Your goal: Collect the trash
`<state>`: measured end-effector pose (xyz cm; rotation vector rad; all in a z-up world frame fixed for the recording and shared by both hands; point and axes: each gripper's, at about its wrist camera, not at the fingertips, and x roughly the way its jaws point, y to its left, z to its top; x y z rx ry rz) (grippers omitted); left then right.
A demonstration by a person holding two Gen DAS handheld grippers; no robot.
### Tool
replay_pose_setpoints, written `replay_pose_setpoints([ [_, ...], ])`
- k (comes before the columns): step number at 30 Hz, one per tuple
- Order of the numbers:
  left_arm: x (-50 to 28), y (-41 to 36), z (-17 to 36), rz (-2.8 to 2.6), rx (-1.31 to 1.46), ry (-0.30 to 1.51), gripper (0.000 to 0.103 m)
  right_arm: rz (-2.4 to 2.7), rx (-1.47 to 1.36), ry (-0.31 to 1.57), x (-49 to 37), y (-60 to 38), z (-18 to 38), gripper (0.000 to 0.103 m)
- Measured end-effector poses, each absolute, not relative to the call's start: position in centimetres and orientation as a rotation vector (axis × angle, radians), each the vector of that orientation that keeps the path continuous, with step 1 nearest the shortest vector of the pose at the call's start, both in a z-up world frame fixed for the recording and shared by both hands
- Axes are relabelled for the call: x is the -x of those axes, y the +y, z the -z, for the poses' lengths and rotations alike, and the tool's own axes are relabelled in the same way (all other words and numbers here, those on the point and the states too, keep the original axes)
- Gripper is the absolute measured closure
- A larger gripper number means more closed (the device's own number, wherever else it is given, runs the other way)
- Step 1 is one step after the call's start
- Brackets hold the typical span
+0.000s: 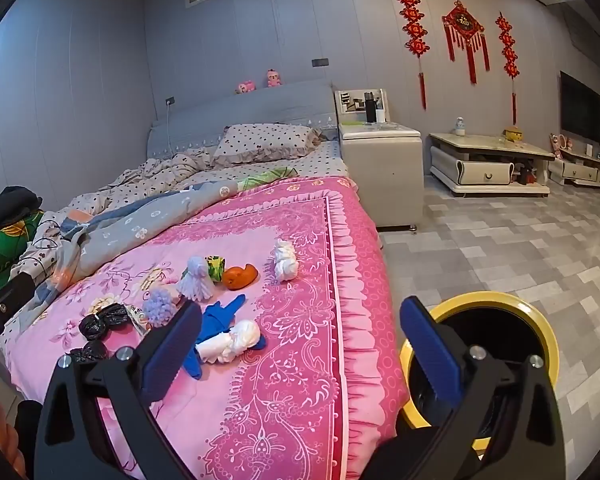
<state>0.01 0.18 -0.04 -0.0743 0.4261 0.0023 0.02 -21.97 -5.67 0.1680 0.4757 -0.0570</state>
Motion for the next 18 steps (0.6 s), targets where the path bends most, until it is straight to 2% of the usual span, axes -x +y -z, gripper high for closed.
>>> replay_pose_setpoints([
  [18,-0.16,0.44,0.03,-0.002,0.069,0.433,0.008,0.059,-0.170,0.483,-0.10,-22.06,5.67,0.007],
])
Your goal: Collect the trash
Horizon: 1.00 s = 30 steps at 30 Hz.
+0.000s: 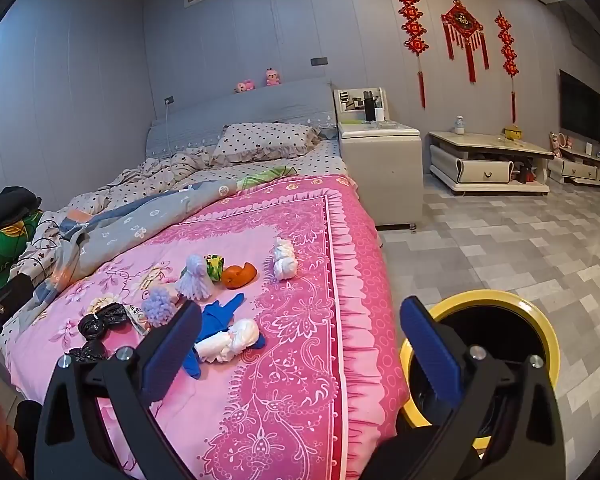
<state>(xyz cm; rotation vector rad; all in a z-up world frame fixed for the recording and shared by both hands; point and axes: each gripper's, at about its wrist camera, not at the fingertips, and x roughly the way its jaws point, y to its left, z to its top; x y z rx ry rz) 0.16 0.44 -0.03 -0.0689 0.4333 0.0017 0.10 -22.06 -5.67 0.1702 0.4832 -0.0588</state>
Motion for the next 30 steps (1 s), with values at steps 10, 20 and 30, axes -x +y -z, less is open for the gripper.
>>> replay_pose_setpoints([
  [10,-0.19,0.30,0.35,-0.004,0.068,0.435,0.008,0.055,-0.174,0.491,-0.31,-22.37,5.97,0.007],
  [20,-0.23,0.28,0.40,-0.004,0.069,0.437,0.008,0.055,-0.174,0.492,-0.18,-22.17,5.90,0.007],
  [30,-0.24,0.27,0.45,-0.003,0.069,0.438,0.008,0.054,-0.176,0.496,-0.20,-22.18,5.87,0.007],
])
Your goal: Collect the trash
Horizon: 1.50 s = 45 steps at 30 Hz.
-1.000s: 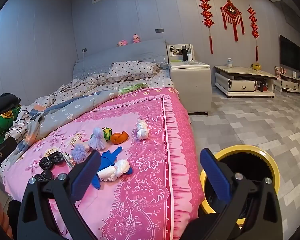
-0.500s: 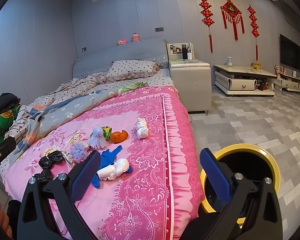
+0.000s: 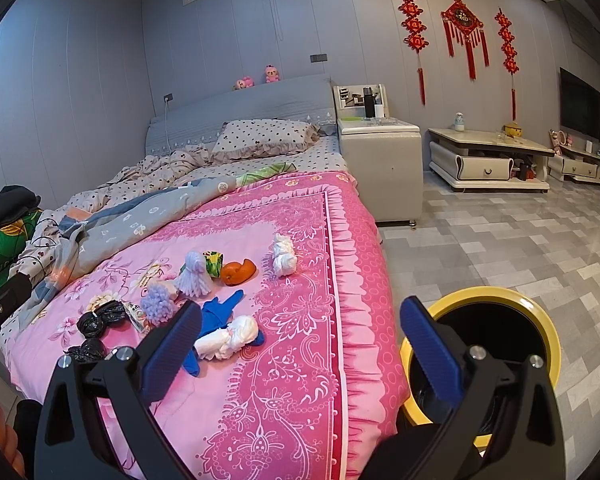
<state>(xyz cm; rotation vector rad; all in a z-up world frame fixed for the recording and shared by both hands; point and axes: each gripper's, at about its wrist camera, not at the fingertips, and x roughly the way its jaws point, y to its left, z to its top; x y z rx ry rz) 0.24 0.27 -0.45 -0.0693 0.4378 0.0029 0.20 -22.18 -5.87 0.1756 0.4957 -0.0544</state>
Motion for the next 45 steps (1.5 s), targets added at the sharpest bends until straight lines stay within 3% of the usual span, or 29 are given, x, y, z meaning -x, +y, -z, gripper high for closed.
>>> replay_pose_setpoints([
  [45,-0.29,0.32,0.44,-0.005,0.069,0.438,0.008,0.052,-0.187,0.518,-0.47,-22.47,6.26,0.007],
])
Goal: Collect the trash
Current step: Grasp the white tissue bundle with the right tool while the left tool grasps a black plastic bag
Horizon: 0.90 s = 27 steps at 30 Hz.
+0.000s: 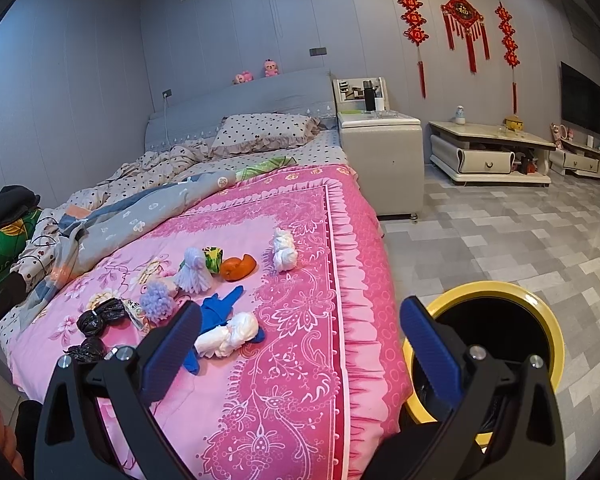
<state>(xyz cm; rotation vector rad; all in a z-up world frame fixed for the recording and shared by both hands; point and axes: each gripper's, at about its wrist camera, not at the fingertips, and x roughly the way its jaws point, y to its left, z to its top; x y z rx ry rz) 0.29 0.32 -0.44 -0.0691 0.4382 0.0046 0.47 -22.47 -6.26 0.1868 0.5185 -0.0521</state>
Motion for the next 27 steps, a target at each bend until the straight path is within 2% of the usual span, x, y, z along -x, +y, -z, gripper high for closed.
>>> replay_pose_setpoints([
  [15,-1.8,1.9,0.2,-0.023,0.054,0.445,0.008,0.087,-0.184,0.542,-2.2,-23.7,6.5,0.007],
  [20,-3.7,4.5,0.1,-0.006,0.050,0.476,0.007,0.074,-0.184,0.564,-5.0,-24.6,6.1,0.007],
  [27,-7.9,9.1,1.7,-0.001,0.002,0.575,0.008,0.004,-0.162,0.699,-11.2,-25.0,7.0,0.007],
])
